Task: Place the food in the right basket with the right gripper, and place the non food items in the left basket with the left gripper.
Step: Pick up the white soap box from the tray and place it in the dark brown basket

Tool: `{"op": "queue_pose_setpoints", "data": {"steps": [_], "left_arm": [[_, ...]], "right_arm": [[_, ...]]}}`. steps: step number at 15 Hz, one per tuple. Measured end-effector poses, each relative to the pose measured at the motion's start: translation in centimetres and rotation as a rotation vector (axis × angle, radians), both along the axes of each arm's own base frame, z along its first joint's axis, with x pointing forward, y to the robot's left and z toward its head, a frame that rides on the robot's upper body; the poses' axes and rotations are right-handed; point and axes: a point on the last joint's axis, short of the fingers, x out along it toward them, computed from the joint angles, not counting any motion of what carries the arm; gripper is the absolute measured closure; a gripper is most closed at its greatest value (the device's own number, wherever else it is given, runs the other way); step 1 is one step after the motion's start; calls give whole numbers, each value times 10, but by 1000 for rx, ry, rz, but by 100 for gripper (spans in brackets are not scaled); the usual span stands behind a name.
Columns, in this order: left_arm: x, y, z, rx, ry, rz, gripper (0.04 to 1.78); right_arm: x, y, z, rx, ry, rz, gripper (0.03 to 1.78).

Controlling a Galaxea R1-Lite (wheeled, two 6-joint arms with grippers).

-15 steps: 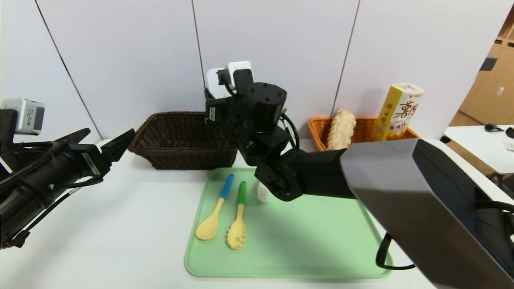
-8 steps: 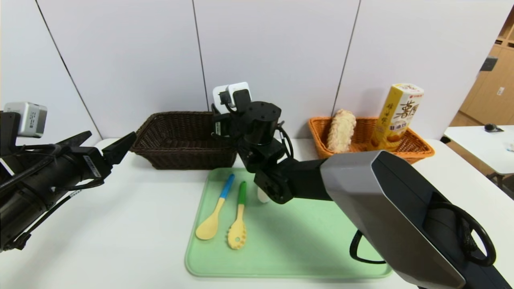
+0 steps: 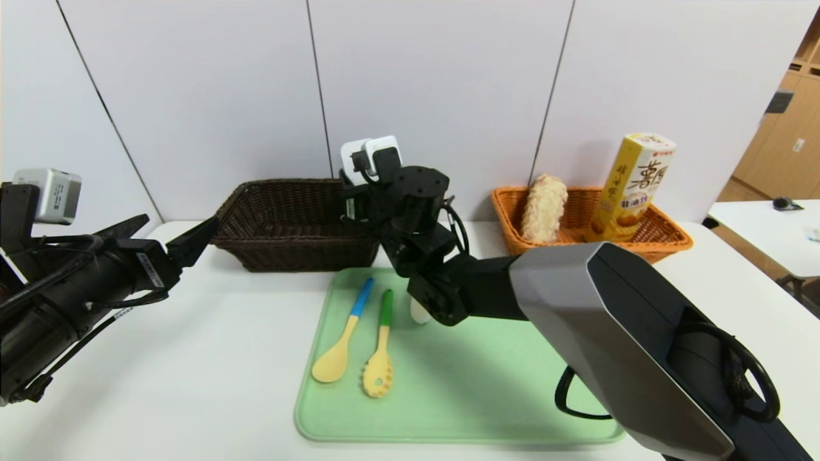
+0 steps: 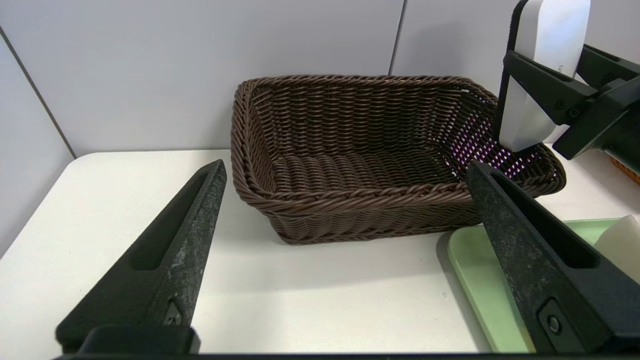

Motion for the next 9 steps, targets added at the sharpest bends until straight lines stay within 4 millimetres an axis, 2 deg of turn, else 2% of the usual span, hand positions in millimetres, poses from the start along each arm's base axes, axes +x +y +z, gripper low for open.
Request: {"op": "queue_pose_setpoints", "data": {"steps": [4,9], "left_arm": [[1,0,0,0,2,0,13],[1,0,-1,0,3,1,13]], "right_arm": [[0,1,-5,-37,40,2,81],[-1,2,-4,-24,33,-2,46]]}}
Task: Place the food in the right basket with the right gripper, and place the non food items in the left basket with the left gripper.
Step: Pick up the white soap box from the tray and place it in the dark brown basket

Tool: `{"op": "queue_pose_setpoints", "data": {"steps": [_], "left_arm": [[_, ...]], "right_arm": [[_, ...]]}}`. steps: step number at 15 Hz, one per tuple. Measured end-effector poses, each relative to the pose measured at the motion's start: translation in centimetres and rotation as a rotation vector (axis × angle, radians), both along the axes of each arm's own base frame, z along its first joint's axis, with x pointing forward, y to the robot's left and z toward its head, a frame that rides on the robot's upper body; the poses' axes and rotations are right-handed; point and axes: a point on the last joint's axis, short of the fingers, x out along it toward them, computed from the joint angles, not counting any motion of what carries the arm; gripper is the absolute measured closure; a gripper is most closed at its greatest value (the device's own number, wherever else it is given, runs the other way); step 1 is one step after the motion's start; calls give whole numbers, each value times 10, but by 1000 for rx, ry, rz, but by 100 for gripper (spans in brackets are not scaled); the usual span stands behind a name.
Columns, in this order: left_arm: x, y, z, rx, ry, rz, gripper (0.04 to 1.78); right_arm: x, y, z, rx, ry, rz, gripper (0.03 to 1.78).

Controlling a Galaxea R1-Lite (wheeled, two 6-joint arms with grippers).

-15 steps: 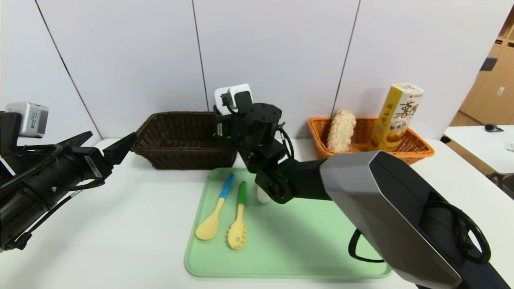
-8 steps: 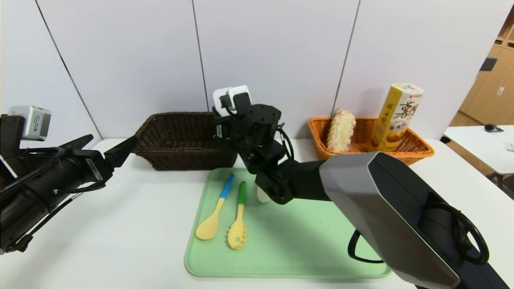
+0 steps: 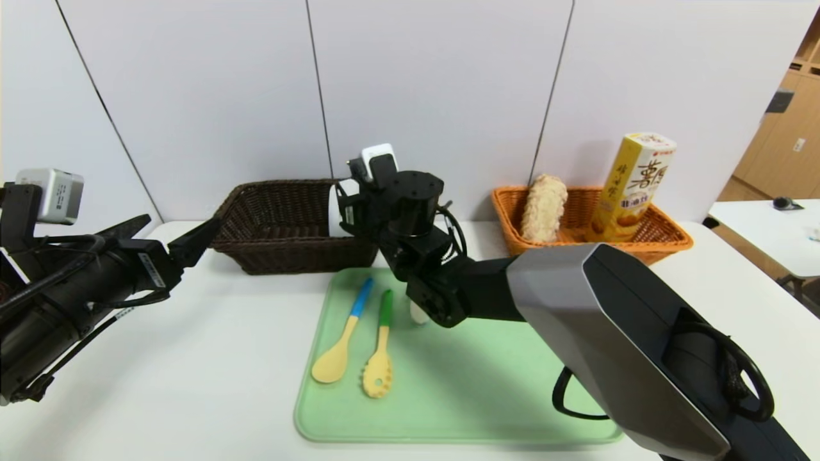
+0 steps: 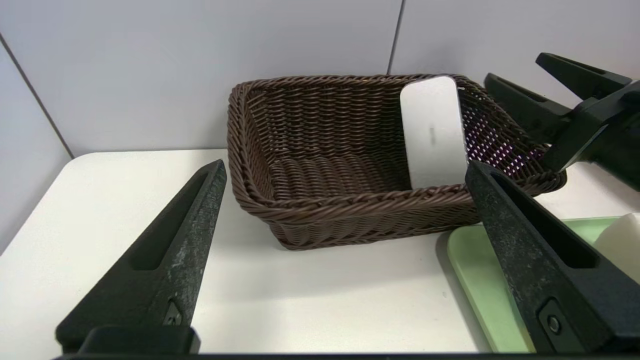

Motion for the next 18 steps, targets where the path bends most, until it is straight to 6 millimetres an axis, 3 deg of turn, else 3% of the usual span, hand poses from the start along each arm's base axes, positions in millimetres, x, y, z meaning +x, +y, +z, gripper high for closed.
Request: {"op": "queue_pose_setpoints", "data": {"steps": [4,6,8,11,14,16,18], "left_arm": [[0,0,0,0,0,0,13],[0,0,0,-1,-3,0,13],[0,0,2,0,-9,0,13],[0,0,4,-2,-19,0,13],[0,0,6,-3,-40,0,13],[0,0,6,-11,-40,-1,13],[0,0,8,-23,-49,-3,13]], "right_arm": [[0,-5,12,25,-19,-9,32],[-1,-13,29,44,-40,-30,27],[5,-37,54,29,-79,-92,23],[11,-93,95,-22,-132,-213,19],[-6,-162,138,-57,-145,-327,16],[-40,-215,165,-82,-124,-401,15],[-88,-261,178,-105,-89,-461,14]]}}
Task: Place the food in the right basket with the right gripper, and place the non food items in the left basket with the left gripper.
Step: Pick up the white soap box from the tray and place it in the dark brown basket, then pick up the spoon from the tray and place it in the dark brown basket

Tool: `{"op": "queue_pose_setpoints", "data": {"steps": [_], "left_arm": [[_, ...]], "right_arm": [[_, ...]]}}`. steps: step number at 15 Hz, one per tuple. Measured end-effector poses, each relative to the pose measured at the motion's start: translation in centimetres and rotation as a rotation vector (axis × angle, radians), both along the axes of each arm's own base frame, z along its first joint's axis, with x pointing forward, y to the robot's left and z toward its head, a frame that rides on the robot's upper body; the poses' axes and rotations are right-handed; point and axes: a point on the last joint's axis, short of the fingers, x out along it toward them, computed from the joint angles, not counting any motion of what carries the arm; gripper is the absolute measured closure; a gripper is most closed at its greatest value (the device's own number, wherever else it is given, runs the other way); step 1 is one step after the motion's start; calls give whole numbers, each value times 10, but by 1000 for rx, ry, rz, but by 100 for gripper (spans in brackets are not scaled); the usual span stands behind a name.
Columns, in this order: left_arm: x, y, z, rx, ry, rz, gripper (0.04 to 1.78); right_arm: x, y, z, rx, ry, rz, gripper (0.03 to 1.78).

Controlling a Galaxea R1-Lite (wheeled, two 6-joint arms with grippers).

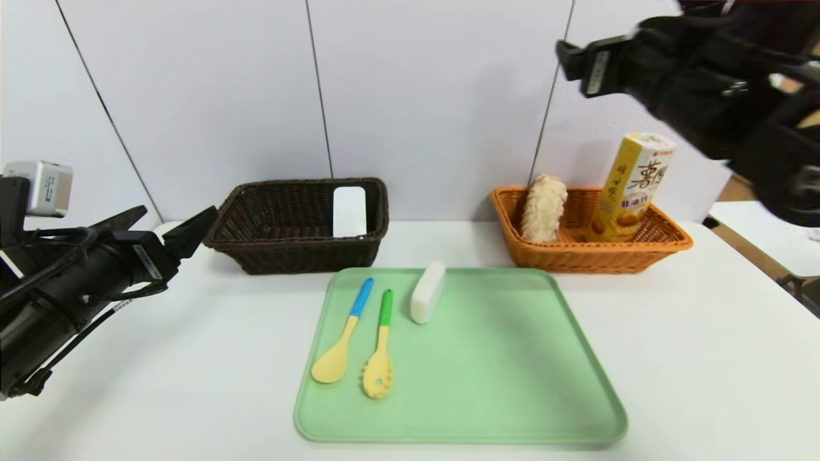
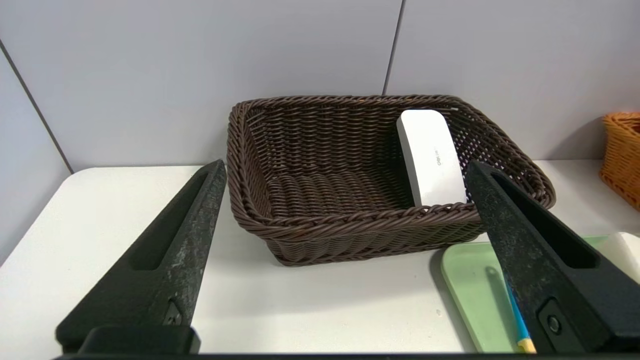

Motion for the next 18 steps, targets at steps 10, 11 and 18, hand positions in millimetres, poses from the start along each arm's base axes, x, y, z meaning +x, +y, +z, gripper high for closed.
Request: {"op": "queue_pose_setpoints", "data": {"steps": [10,11,18], "left_arm": [[-5,-38,1,-18,-3,-152,13],[-7,-51,3,-25,-1,-191,13],[11,-135,20,73,263,-401,13]], "right_arm": [[-224,-110,-118,119,300,-271,12],[-231,-111,-124,123,296,-281,12],[-247,-113,-132,131,261,-288,12]]}}
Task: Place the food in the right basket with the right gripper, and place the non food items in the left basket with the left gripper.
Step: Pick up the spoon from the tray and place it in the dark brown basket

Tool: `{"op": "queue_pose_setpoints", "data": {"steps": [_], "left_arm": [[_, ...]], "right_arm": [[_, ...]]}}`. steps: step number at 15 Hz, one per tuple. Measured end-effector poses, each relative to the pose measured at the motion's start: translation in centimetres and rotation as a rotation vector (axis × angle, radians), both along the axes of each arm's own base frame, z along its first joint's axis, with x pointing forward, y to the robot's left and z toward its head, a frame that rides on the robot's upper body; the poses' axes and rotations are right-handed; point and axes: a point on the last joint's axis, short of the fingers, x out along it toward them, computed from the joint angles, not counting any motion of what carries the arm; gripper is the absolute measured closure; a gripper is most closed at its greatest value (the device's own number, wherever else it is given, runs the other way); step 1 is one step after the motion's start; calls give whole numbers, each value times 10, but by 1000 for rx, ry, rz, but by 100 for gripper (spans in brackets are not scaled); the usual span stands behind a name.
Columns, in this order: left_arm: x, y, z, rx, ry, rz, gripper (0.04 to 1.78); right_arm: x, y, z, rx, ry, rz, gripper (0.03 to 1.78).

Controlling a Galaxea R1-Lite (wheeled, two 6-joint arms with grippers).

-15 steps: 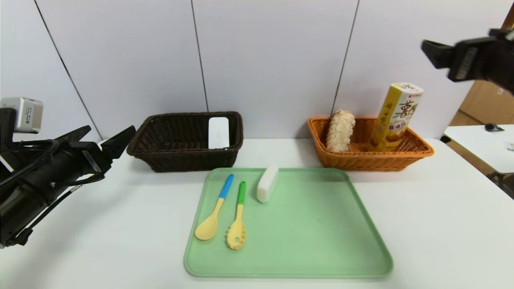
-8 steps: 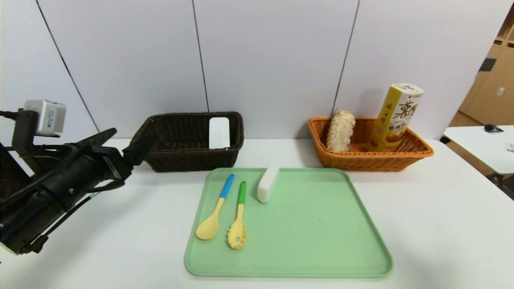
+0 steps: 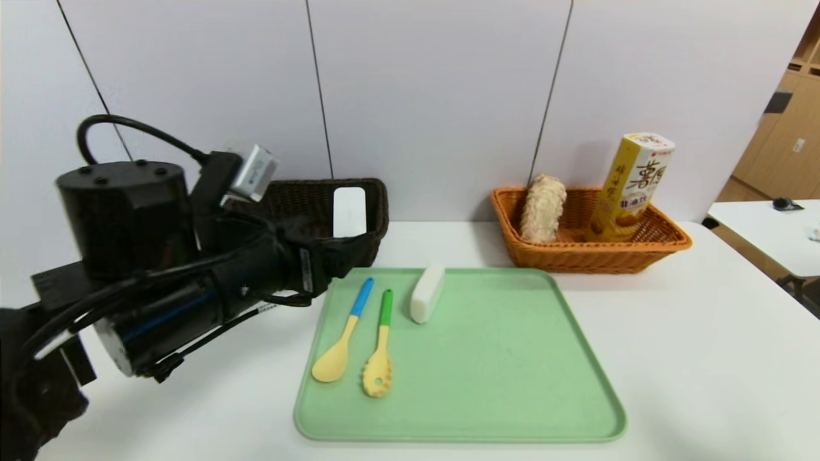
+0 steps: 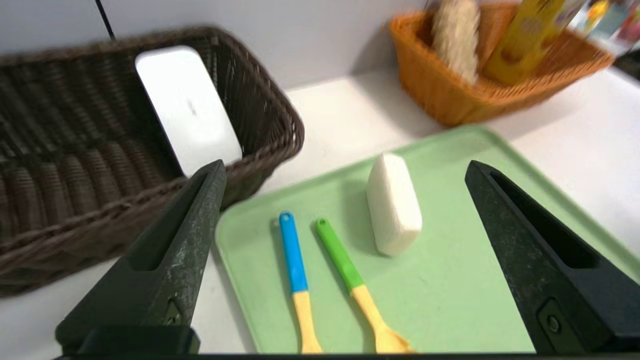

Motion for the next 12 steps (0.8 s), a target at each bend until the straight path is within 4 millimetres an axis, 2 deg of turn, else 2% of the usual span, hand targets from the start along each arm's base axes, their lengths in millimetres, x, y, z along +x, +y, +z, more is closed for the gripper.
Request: {"op": "queue_pose_setpoints", "data": {"steps": [2,5,8,10,12], "left_arm": [[12,-14,-9,93,145,-15,13],[30,-29,-43,206,323,-9,13],[51,-38,-74,243,375,32,13],[66,-41,-88,233,353,53,13],[71,-40,-98,235,369,66,13]], "right_arm": [[-1,0,2,-1,-8,0,12],[-1,0,3,-5,-10,3,12],[-1,0,4,-6,-16,4,12],[-1,0,5,-6,-19,5,12],[-1,0,5,-7,-18,6,12]]}}
